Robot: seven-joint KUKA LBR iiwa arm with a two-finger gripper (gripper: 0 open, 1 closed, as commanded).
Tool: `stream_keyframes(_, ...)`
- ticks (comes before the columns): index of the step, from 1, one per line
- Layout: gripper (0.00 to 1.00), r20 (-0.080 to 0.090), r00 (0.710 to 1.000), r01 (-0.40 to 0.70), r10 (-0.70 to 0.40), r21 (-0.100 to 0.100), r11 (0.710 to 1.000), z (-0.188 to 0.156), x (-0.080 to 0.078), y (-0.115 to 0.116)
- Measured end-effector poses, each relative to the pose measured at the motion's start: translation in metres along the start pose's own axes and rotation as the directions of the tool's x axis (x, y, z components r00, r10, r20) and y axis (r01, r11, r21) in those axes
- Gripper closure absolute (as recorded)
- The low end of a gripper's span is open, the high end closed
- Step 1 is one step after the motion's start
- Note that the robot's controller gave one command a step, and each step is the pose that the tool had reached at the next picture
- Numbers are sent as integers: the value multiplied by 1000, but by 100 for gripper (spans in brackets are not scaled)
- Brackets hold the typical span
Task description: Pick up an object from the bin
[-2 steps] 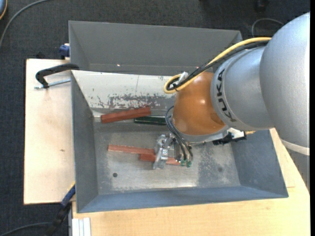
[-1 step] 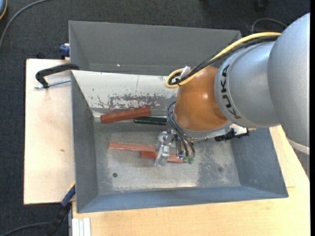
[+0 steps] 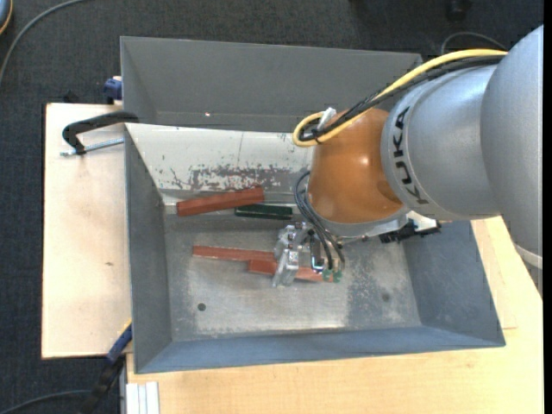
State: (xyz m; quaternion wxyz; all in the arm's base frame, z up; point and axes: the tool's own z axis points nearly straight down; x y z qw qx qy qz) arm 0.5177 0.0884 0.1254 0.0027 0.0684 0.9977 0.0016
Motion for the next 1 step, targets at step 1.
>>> stream_keyframes(1,100,2,1000,1,-1,0,1000,-54,-2,1)
